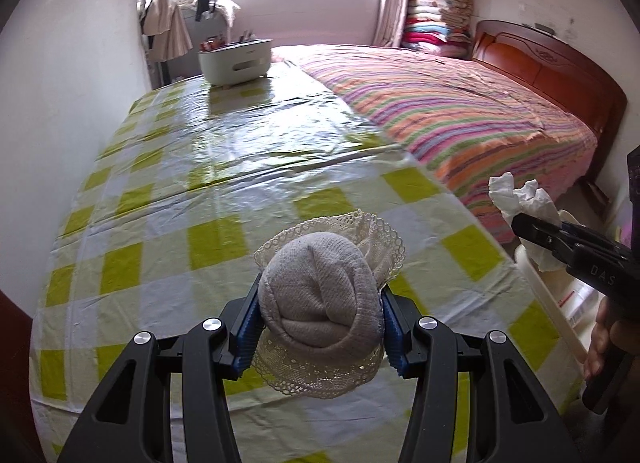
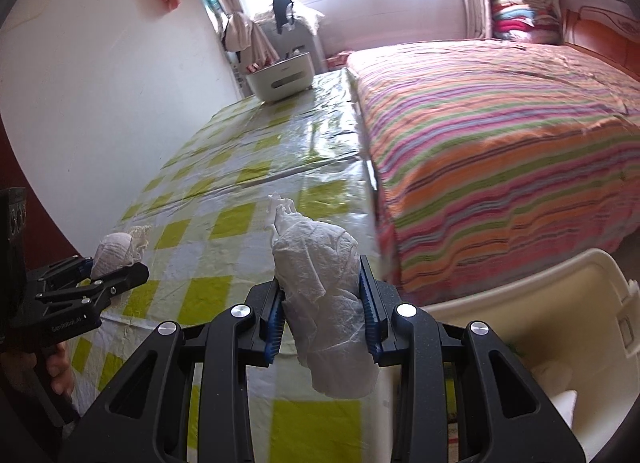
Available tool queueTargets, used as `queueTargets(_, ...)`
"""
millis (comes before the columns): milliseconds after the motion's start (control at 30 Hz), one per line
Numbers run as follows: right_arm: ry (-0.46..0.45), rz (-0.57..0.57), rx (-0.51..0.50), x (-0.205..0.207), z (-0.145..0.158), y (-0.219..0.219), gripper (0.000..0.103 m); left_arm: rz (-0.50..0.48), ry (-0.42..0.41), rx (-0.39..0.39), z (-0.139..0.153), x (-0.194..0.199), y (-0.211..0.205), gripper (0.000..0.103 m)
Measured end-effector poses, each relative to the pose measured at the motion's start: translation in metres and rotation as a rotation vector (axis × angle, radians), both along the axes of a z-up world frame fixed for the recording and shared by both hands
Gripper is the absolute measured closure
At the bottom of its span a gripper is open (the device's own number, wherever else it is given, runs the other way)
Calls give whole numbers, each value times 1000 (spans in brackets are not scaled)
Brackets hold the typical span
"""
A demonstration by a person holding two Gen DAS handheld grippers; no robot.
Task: Collect trash
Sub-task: 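Carry the lace cap and white tissue over the cream bin with both grippers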
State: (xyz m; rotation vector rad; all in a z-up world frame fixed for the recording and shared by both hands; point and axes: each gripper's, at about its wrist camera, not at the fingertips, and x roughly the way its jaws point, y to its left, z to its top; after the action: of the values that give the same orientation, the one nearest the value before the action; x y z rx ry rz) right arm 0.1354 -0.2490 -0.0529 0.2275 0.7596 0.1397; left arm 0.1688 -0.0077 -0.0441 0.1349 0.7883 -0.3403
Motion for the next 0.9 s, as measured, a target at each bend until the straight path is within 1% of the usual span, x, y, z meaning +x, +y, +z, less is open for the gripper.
queueTargets(233,-13,-80,41,-25,0,-35,72,-75,-1,-15,6,-12,-32,54)
queueTargets(333,-15,-110,52,-33,-1,-46,72,-117,1,-7,5,-20,-47,54)
queueTargets(500,-37,-154,69,-49,6,-57,72,-178,11,-13,5,-35,-68,54)
queueTargets(633,-70,-195,46,-67,14,-67,72,-230,-4,-8,9,-50,-85,54)
queueTargets(700,-82,-212,50,-75,16,-72,72,-257,-10,-5,11,-57,-95,54)
queueTargets(833,-86,-265,58,-88,11,-90,72,-305,-8,-5,12,-70,-114,54)
queueTargets(900,-84,-292,81,-93,8,-99,72,-322,-2,-3,12,-74,-122,54)
